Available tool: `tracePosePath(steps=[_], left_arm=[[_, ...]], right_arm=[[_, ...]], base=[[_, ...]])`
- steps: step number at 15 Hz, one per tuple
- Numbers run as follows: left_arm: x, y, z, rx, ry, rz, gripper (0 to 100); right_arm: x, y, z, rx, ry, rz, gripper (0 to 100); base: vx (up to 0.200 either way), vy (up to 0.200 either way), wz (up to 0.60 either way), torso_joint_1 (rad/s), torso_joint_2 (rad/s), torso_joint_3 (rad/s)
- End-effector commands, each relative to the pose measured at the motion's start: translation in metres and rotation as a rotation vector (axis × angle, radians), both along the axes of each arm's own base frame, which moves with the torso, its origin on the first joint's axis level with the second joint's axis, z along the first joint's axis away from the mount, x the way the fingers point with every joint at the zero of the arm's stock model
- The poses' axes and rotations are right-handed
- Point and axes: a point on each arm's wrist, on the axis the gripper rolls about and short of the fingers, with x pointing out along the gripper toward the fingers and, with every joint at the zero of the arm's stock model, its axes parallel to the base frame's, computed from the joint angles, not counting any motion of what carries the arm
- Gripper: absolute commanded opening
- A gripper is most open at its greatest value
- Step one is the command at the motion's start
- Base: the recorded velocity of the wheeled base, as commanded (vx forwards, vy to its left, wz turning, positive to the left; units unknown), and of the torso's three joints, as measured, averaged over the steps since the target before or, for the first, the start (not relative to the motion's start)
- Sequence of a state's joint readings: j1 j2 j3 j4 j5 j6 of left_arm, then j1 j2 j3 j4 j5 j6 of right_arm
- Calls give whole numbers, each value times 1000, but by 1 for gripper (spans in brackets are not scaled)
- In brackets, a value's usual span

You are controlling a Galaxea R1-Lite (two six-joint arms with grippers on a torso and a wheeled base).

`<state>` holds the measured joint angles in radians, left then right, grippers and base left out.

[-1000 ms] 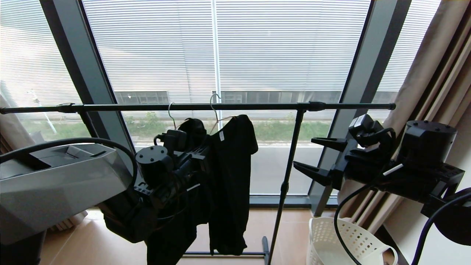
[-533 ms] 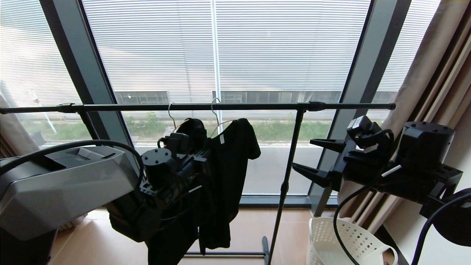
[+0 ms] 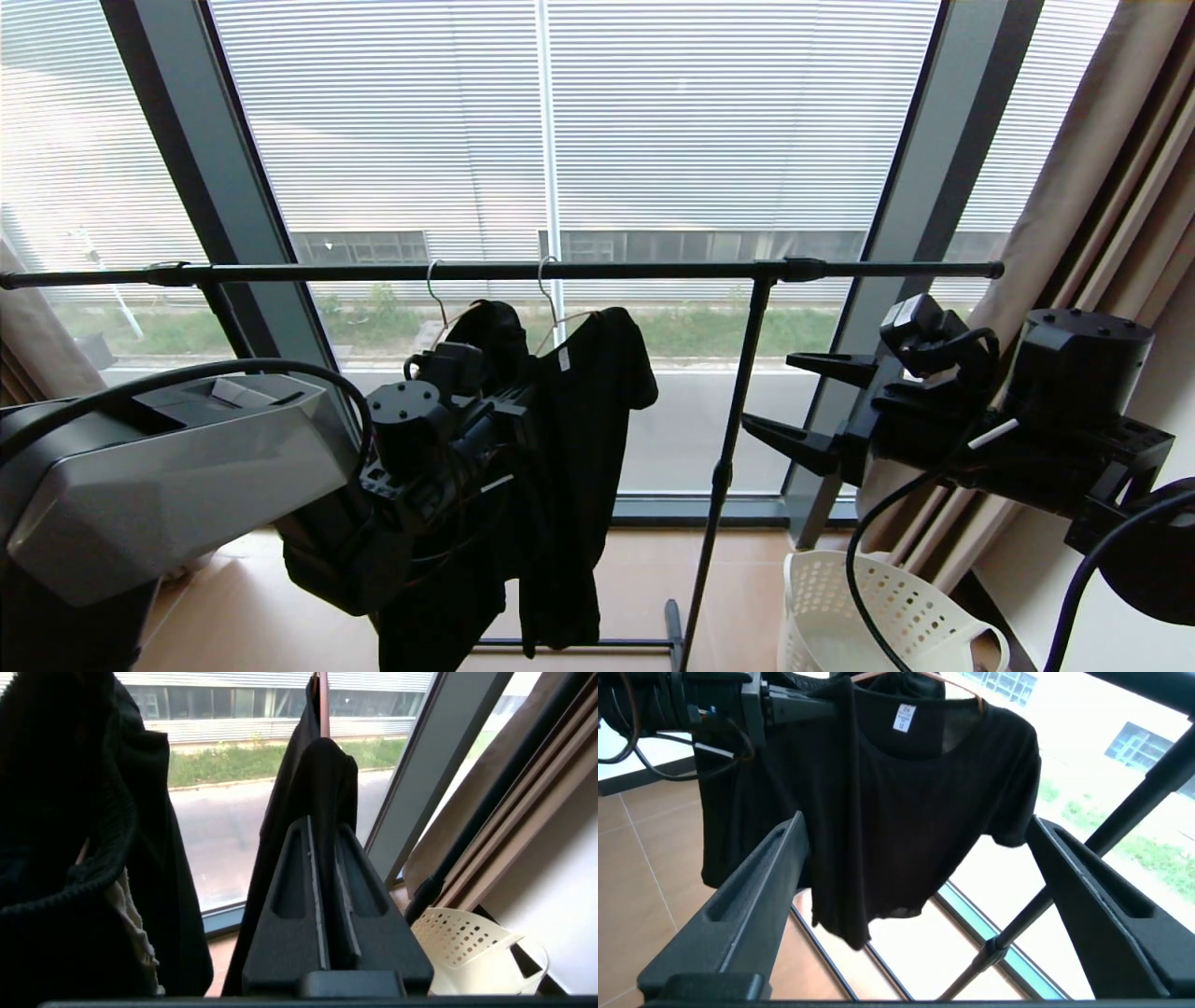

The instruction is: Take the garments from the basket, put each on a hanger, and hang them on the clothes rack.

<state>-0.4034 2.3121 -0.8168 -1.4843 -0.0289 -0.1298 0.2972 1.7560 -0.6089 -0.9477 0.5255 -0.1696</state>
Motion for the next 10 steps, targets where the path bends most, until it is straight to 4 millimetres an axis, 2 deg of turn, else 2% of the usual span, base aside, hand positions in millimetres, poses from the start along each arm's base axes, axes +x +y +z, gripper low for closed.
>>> tracePosePath(steps=[1, 4, 5, 10], left_arm=[[0, 0, 0, -1, 0, 0, 0], [0, 0, 0, 1, 1, 0, 0], [0, 0, 0, 1, 1, 0, 100], [-3, 1, 4, 4, -1, -3, 100]], right_arm=[[0, 0, 0, 0, 0, 1, 100], [0, 0, -1, -1, 1, 1, 100], [0, 0, -1, -1, 1, 1, 100], [0, 0, 0, 0, 0, 1, 100]], base=[[0, 0, 0, 0, 0, 0], [0, 0, 0, 0, 0, 0], [0, 0, 0, 0, 0, 0], [0, 0, 0, 0, 0, 0]])
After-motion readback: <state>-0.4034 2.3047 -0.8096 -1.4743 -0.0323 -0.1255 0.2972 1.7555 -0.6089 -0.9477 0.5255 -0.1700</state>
